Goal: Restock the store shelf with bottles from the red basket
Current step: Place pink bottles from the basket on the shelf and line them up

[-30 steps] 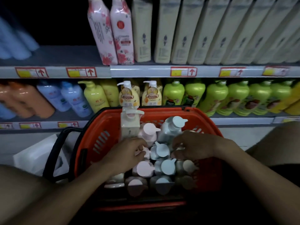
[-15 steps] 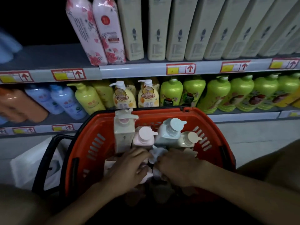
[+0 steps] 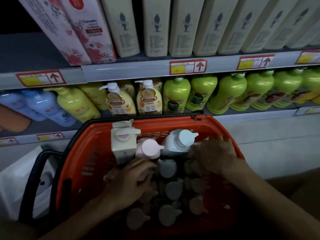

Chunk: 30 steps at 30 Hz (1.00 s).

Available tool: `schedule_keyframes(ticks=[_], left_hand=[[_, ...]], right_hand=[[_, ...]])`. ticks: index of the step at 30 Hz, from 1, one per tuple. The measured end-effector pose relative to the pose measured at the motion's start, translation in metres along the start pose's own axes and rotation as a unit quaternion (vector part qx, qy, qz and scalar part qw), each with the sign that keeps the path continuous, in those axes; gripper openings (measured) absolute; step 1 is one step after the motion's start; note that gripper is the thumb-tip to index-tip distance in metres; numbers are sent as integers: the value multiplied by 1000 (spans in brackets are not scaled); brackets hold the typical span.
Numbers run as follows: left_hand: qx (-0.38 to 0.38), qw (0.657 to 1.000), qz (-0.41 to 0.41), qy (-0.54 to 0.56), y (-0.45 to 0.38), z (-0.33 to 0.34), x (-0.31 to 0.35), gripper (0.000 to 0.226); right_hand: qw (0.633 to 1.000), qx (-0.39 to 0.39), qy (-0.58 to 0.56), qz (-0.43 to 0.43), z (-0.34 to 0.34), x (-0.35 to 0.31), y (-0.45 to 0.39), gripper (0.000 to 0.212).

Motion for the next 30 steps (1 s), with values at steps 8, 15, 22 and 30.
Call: schedule_keyframes(ticks=[8,15,22,30], left_hand=[[51,999,-5,-10,7,-1,13,27],[135,988,-76,7,24,-10,12,16],[161,977,-138,28,12,-27,5,15],[165,967,-179,71,33,-36,-17,21]], right_hand=[[941,113,-313,66,-6,14,-3,64],[888,363,-202,-196,-72,-63,65,39],[922,288,-188,-177,-49,-132,17,59],[942,284,-72,-164,-58,-132,20,48]])
Point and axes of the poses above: each hand's wrist, its own y-axis away from the middle knuckle, its own z-axis out of the palm, x = y × z, the point moved 10 cm from there along -y, towards the middle knuckle, and after that the axes turned 2 degrees about z, right-handed, at the moved point
